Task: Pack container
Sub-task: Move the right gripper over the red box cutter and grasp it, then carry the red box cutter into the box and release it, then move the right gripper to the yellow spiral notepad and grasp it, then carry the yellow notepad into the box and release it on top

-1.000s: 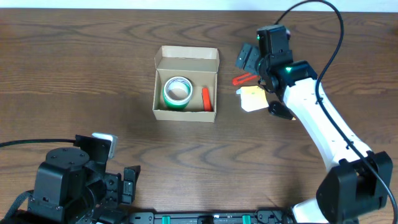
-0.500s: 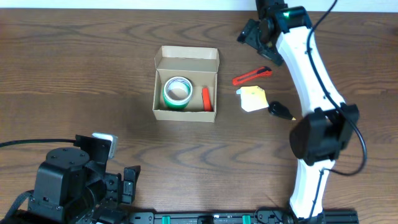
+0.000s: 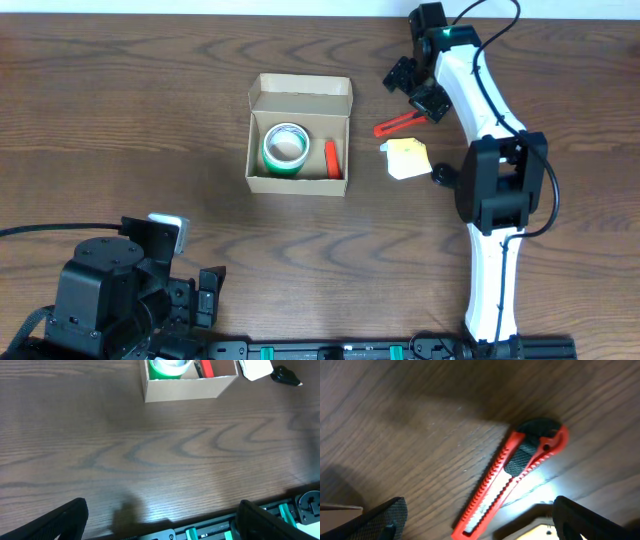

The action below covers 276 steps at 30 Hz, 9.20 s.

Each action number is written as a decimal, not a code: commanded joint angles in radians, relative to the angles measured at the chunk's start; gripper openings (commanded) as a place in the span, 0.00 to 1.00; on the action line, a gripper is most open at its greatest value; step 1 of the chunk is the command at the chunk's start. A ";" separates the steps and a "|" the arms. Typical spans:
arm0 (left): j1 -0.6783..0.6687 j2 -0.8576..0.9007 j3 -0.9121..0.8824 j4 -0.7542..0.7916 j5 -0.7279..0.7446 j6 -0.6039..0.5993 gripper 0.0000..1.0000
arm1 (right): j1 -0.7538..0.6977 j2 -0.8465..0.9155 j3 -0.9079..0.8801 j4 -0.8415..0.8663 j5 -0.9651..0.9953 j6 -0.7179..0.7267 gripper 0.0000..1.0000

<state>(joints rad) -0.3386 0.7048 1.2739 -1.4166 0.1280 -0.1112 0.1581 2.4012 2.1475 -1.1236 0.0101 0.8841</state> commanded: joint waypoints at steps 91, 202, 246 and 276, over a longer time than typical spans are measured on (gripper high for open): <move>-0.002 0.001 -0.001 -0.003 0.002 -0.005 0.95 | 0.014 0.024 0.107 0.057 -0.013 -0.220 0.01; -0.002 0.001 -0.001 -0.003 0.002 -0.005 0.95 | -0.030 -0.301 -0.370 -0.018 -0.149 -0.825 0.99; -0.002 0.001 -0.001 -0.003 0.003 -0.005 0.95 | 0.032 -0.302 -0.737 0.320 -0.013 -0.634 0.86; -0.002 0.001 -0.001 -0.003 0.002 -0.005 0.95 | 0.265 -0.303 0.026 -0.101 -0.127 -0.554 0.80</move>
<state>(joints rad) -0.3386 0.7048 1.2736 -1.4166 0.1280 -0.1112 0.3363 2.0880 2.1376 -1.2297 -0.0963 0.2684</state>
